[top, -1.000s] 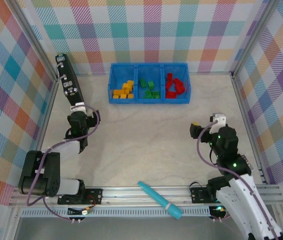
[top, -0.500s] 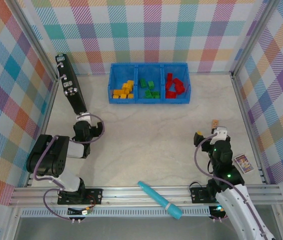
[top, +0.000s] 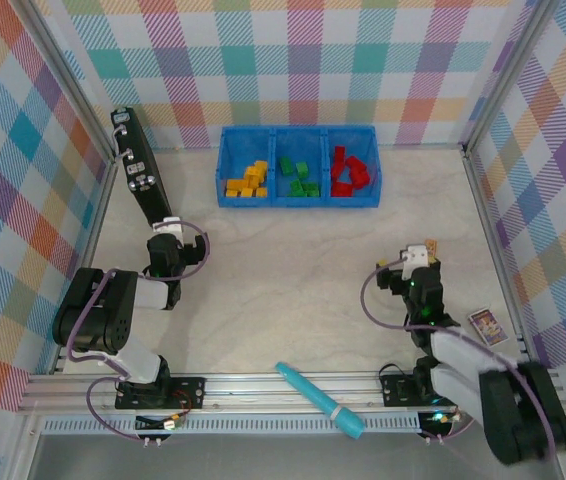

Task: Sort the legos into containers by color
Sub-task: Reset both arms

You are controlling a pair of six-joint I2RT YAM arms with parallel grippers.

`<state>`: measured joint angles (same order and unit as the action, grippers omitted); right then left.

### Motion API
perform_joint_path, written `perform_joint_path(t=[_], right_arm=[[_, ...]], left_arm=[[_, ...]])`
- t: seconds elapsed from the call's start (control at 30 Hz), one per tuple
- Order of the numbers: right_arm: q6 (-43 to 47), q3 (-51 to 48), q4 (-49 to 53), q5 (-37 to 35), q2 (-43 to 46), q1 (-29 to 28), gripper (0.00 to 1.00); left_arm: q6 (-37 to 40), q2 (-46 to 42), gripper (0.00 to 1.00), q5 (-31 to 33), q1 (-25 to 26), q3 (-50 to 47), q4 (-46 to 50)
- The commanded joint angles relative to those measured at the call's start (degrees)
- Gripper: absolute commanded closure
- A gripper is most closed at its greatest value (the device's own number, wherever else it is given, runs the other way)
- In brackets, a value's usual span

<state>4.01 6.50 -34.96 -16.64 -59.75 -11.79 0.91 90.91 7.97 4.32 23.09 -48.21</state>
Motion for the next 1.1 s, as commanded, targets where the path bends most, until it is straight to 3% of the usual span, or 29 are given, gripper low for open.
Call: perform_joint_path(t=[0.0, 0.13, 0.17, 0.23, 0.27, 0.33, 0.4, 0.43, 0.97, 1.07], right_arm=[[4.63, 4.65, -16.06, 7.32, -9.84, 1.04, 0.01], [4.58, 9.02, -23.26, 12.84, -22.60, 3.53, 0.01], [2.79, 8.99, -24.32, 9.84, -23.81, 3.76, 0.01], [-0.03, 8.40, -26.90, 17.36, -26.62, 7.73, 0.01], [0.16, 9.58, -29.10, 17.29, -29.30, 7.93, 0.01], [-1.80, 16.32, -13.64, 18.57, -28.04, 9.55, 0.01], [-4.84, 17.86, -10.20, 19.76, -28.01, 12.41, 0.01], [-4.87, 17.15, -13.71, 19.96, -28.99, 12.32, 0.01], [-4.16, 18.25, -10.62, 19.53, -28.58, 11.72, 0.01], [-4.27, 15.48, -14.65, 18.09, -27.61, 11.53, 0.01]], left_arm=[[0.41, -0.41, 0.00, -0.43, -0.10, 0.51, -1.15], [0.41, -0.40, 0.00, -0.46, -0.05, 0.55, -1.05], [0.46, -0.37, 0.00, -0.49, -0.10, 0.59, -1.04], [0.43, -0.35, 0.00, -0.47, -0.09, 0.55, -1.04], [0.41, -0.39, 0.00, -0.42, -0.10, 0.55, -1.02], [0.41, -0.33, 0.00, -0.43, -0.05, 0.55, -1.03], [0.41, -0.39, 0.00, -0.44, -0.09, 0.62, -0.99], [0.43, -0.30, 0.00, -0.42, -0.10, 0.60, -1.01], [0.48, -0.30, 0.00, -0.36, -0.10, 0.64, -0.90], [-0.01, -0.85, 0.00, 1.43, 0.08, -1.63, -4.84]])
